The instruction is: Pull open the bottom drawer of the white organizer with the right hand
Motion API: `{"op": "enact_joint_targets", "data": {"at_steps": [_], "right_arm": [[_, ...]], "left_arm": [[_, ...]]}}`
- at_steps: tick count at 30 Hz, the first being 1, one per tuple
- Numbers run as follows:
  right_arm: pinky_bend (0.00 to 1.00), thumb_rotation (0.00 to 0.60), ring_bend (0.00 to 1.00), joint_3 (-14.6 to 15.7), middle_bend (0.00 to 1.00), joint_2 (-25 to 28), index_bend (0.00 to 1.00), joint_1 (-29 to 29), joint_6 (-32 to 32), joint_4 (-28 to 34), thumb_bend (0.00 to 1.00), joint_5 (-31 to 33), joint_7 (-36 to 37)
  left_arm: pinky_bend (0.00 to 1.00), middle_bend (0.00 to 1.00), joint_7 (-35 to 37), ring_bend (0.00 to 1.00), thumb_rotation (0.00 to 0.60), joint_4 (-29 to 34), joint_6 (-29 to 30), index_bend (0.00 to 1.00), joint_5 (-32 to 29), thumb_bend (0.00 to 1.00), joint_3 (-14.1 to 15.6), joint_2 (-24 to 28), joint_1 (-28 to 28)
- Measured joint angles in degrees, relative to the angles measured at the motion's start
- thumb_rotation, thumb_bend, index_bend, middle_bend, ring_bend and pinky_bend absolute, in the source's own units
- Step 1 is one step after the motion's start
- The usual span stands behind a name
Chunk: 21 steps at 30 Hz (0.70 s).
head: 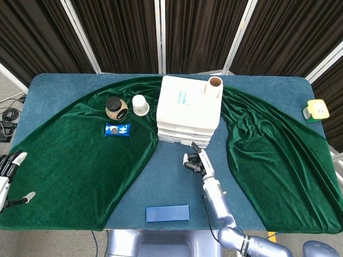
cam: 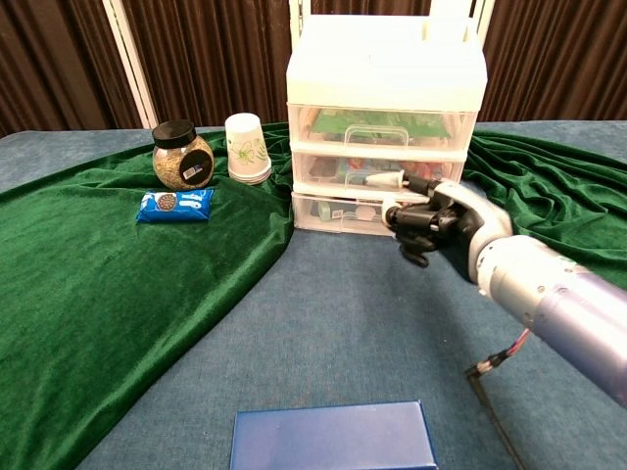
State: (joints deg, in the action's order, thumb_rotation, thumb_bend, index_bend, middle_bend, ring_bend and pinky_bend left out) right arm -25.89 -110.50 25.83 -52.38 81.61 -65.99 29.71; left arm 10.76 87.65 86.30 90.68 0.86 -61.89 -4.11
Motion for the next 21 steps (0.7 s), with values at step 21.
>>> {"op": "enact_joint_targets", "data": {"at_steps": [21], "right_arm": [[0.9, 0.6, 0.97, 5.64, 0.91, 2.45, 0.28, 3.33, -10.77, -4.07, 0.59, 0.11, -35.06]], "left_arm": [[0.0, 0.0, -0.95, 0.0, 0.6, 0.51, 0.04, 0.0, 0.08, 0.11, 0.07, 0.03, 0.09]]}}
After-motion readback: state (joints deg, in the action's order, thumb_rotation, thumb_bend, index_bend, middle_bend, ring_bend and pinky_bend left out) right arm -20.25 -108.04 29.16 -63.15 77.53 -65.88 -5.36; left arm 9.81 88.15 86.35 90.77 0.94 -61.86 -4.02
